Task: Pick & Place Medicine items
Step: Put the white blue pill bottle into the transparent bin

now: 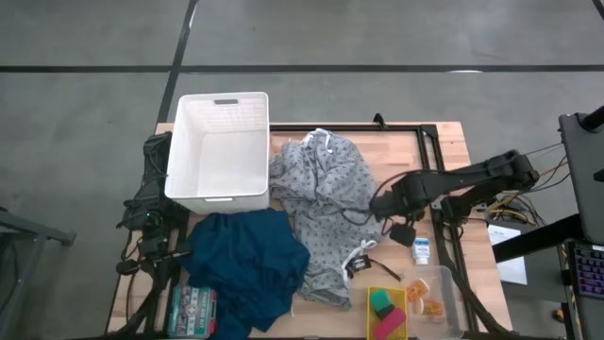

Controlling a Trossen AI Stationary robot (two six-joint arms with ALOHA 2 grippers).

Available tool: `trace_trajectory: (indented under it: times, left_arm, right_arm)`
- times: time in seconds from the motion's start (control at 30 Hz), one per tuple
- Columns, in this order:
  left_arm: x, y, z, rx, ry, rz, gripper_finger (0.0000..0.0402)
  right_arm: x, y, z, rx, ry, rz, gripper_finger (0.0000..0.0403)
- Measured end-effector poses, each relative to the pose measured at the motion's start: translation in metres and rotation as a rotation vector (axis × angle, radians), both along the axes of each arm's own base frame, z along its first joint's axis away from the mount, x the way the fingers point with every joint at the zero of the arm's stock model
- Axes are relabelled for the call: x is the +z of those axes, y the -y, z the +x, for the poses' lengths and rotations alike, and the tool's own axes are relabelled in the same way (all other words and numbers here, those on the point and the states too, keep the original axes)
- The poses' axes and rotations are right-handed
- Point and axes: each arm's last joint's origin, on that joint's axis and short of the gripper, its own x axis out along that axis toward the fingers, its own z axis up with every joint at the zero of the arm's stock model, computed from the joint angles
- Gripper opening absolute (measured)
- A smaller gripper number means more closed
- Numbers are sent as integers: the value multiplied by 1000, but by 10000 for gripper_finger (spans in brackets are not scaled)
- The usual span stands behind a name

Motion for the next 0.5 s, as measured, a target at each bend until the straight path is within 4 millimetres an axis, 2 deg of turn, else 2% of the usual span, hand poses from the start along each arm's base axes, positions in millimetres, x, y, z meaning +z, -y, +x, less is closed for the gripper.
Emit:
trace_trajectory:
  times: [0.2,0.5]
  left_arm:
    - [0,0,0,0,0,0,47]
    - [0,0,0,-1,0,1,47]
  right_arm:
    - [-25,-10,-12,-27,-101,34,327]
    - [-55,-14,-23,-108,-182,98,327]
